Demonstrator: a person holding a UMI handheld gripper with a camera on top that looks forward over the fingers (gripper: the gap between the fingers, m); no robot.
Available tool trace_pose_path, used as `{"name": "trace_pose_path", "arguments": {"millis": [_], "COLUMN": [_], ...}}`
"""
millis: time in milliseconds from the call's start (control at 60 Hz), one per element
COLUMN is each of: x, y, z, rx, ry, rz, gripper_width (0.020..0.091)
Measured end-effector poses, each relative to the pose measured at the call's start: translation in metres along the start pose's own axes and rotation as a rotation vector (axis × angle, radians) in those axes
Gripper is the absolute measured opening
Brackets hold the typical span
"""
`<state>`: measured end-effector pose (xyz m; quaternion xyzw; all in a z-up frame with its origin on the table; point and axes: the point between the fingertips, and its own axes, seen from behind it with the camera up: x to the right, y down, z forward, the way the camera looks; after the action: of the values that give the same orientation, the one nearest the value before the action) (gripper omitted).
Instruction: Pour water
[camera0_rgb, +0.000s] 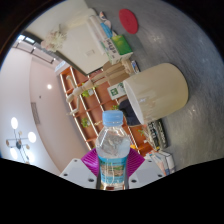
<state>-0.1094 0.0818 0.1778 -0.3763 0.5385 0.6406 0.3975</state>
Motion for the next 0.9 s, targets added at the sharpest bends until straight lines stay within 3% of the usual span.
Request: {"name": "trace_pose_path", "arguments": {"millis": [217, 450, 583, 683, 800, 900], "x": [0.006, -0.004, -0.036, -0.055, -0.078, -0.099], "y": [-0.017, -0.001, 0.019, 0.012, -0.023, -0.070], "z": [-0.001, -0.002, 0.000, 0.004, 0.003, 0.002], "rx": [0.029, -0.022, -0.103, -0.122, -0.075, 0.020], "ry": [0.024, 0.041, 0.051, 0.105, 0.224, 0.325], "rz": [0.202, 0.034, -0.338, -0.786, -1.298, -1.651], "gripper_width": [0.0312, 0.0316, 0.0315, 0.0316, 0.0330, 0.0329]}}
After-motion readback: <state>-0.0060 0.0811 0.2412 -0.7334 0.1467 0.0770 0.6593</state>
